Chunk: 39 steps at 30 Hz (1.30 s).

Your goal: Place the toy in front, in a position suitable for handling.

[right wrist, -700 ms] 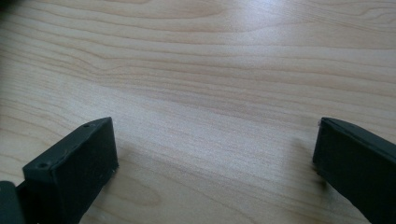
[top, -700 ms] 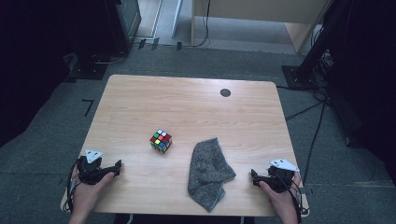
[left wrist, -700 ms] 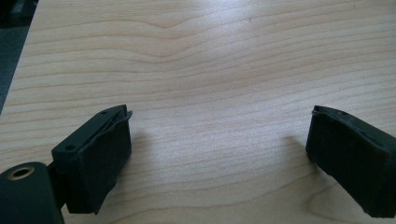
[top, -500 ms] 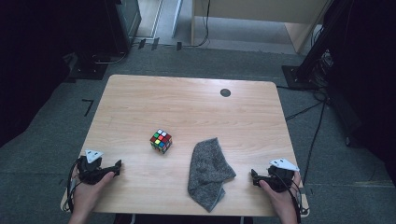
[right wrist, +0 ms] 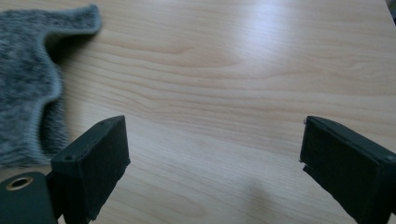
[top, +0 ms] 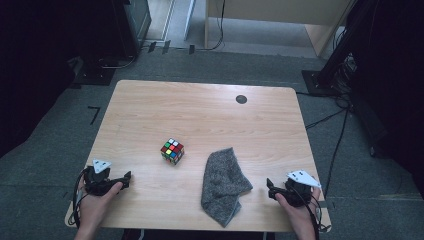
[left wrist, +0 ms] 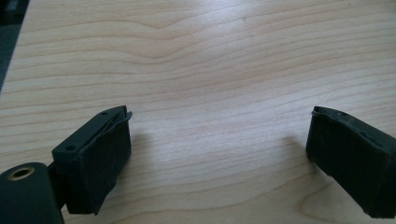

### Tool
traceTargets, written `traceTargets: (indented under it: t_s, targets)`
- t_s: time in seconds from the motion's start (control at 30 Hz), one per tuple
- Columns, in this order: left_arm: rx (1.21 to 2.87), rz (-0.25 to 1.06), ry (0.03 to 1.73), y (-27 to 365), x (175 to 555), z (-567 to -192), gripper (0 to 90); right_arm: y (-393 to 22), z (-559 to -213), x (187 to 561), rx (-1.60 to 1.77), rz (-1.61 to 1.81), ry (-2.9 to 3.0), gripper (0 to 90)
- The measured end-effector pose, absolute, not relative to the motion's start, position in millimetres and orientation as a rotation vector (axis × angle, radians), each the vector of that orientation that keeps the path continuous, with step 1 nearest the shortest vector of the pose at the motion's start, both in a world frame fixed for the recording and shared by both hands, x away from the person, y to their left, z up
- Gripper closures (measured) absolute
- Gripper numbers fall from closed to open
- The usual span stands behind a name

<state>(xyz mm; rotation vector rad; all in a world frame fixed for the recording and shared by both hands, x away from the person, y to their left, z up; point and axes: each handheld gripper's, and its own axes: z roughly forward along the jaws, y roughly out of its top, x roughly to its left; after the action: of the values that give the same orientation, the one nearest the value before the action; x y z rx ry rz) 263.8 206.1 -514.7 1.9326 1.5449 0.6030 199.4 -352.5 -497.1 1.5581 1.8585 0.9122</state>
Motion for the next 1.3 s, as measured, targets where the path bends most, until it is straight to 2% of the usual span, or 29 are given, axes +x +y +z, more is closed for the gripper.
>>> traceTargets:
  t_s: [0.1,0.23,0.73,1.3]
  targets:
    - [1.952,0.597,1.508,196,266,-512,6.8,-344,-489,196,1.545,0.961,1.836,13.1]
    - [1.95,0.542,1.42,182,268,-508,6.8,-334,-480,194,1.519,1.028,1.839,13.6]
    - [1.956,0.527,1.285,137,279,-488,6.8,-289,-452,199,1.422,1.165,1.872,14.6]
    - [1.982,0.532,1.171,89,289,-479,6.8,-248,-454,202,1.343,1.184,1.957,14.6]
